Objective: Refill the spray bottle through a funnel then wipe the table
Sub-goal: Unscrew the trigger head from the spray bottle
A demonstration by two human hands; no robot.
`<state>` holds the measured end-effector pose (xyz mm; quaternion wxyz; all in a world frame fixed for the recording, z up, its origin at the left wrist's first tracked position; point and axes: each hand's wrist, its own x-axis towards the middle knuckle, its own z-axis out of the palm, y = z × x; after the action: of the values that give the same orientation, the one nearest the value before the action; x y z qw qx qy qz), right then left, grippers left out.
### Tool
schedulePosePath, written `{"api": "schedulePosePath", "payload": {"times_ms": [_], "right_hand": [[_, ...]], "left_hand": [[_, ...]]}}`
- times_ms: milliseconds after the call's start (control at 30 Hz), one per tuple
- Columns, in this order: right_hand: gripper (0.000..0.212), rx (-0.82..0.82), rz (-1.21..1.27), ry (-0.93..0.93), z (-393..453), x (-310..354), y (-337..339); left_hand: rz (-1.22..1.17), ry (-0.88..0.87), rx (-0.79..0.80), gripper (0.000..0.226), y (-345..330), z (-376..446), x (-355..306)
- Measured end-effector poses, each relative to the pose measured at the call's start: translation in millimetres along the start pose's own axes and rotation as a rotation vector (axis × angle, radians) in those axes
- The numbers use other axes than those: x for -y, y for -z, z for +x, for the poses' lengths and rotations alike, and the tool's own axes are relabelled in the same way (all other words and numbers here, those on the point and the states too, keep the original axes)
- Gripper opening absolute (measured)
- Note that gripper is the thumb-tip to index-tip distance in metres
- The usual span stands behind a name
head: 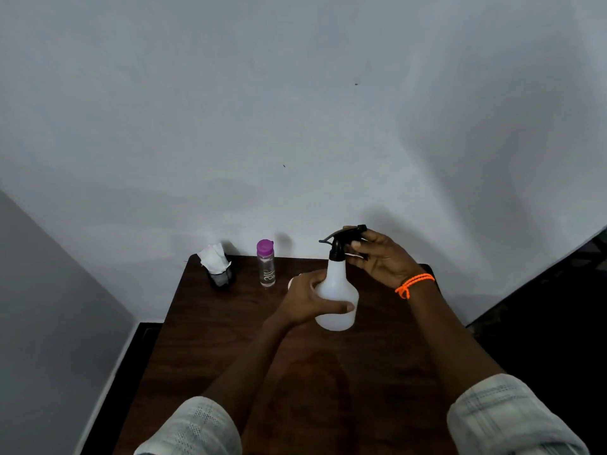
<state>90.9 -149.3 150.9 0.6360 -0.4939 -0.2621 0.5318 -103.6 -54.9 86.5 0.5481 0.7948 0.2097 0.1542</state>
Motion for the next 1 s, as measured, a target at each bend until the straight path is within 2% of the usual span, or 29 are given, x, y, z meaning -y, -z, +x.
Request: {"api": "schedulePosePath", "payload": {"times_ms": [67, 167, 200, 233, 333, 433, 500, 633, 700, 800, 867, 1000], "right_hand": [[0.033, -0.174, -0.104, 0.046, 5.2, -10.3, -2.1], [0.03, -0.763, -0.613, 0.188, 15.2, -35.8, -14.5], [0.03, -0.899, -0.687, 0.246, 14.2, -43.4, -21.4], [0.03, -0.942, -0.706, 0.305, 13.2, -50.4, -28.0], [0.043, -0.851, -0.783, 0.262, 11.2, -67.5, -42.8], [0.051, -0.882, -0.826, 0.244, 12.5, -77.6, -44.8], [0.046, -0.921, -0.81, 0.265, 15.1, -76.6, -45.8], [0.033, -0.893, -0.77, 0.289, 16.8, -68.1, -48.3], [0.025, -0.814, -0.695, 0.268, 16.4, -64.3, -46.8], [0.011, -0.581, -0.562, 0.175, 15.0, -55.1, -40.7], [0.009, -0.465, -0.449, 0.122, 12.1, -47.5, -34.8], [0.014, -0.427, -0.487, 0.154, 4.3, -41.2, -33.1]], "left_hand": [[0.018, 0.04, -0.044, 0.044, -3.4, 2.9, -2.1], [0.13, 0.132, -0.108, 0.051, -9.5, 8.2, 0.0], [0.158, 0.157, -0.113, 0.052, -12.4, 9.6, 1.9], [0.183, 0.172, -0.123, 0.052, -15.0, 10.8, 3.5], [0.272, 0.162, -0.149, 0.058, -22.6, 12.8, 8.2], [0.293, 0.109, -0.137, 0.058, -30.9, 13.9, 12.3], [0.273, 0.11, -0.136, 0.057, -32.4, 12.1, 10.0], [0.244, 0.103, -0.149, 0.058, -30.5, 10.2, 6.1], [0.214, 0.098, -0.155, 0.059, -28.6, 10.4, 4.2], [0.172, 0.099, -0.165, 0.065, -23.9, 10.2, 5.7], [0.164, 0.093, -0.14, 0.065, -20.2, 10.1, 9.1], [0.15, 0.083, -0.105, 0.065, -15.9, 9.6, 9.7]]}}
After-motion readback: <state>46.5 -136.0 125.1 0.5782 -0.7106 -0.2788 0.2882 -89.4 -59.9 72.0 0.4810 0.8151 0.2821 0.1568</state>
